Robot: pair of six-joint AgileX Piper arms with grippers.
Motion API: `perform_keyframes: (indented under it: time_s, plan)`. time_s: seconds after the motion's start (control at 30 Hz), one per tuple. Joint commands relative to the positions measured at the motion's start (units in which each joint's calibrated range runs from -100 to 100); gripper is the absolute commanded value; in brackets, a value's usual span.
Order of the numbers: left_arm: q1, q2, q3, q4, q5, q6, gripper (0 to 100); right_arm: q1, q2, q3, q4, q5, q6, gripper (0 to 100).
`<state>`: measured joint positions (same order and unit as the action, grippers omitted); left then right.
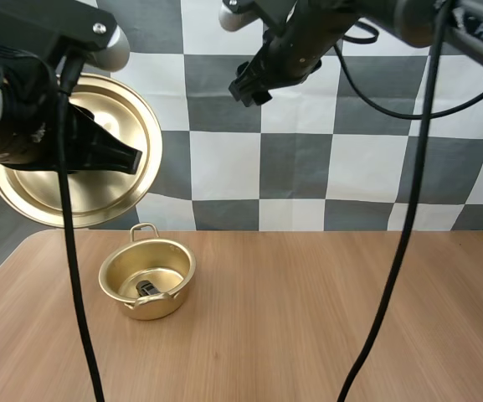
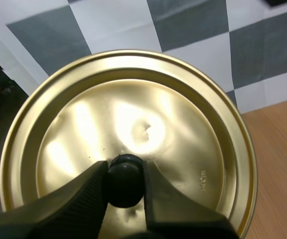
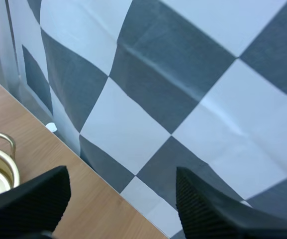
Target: Open the pot, put the car inside, and close it
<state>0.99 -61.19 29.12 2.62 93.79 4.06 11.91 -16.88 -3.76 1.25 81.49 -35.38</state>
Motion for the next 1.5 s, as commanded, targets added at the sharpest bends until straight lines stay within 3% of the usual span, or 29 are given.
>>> perform_keyframes:
  time_s: [0.0,0.33,0.53,1.47]
  plan:
    - [-0.05,6.83,-0.04,-0.11,-1.78,0.09,0,0.01,-25.26,-0.03,0.11,1.38,-0.02,100]
    - [-0.05,21.89,-0.04,-0.63,-5.51,0.09,0,0.01,-38.36,-0.03,-1.25,12.05,1.6,100]
    - [-0.05,28.16,-0.04,-3.13,-5.84,0.86,0,-0.98,-38.91,-0.03,-3.02,15.41,2.13,100]
    - [-0.05,52.99,0.1,-2.62,-12.44,0.95,0,-1.05,-40.44,-0.03,-3.02,16.93,2.95,100]
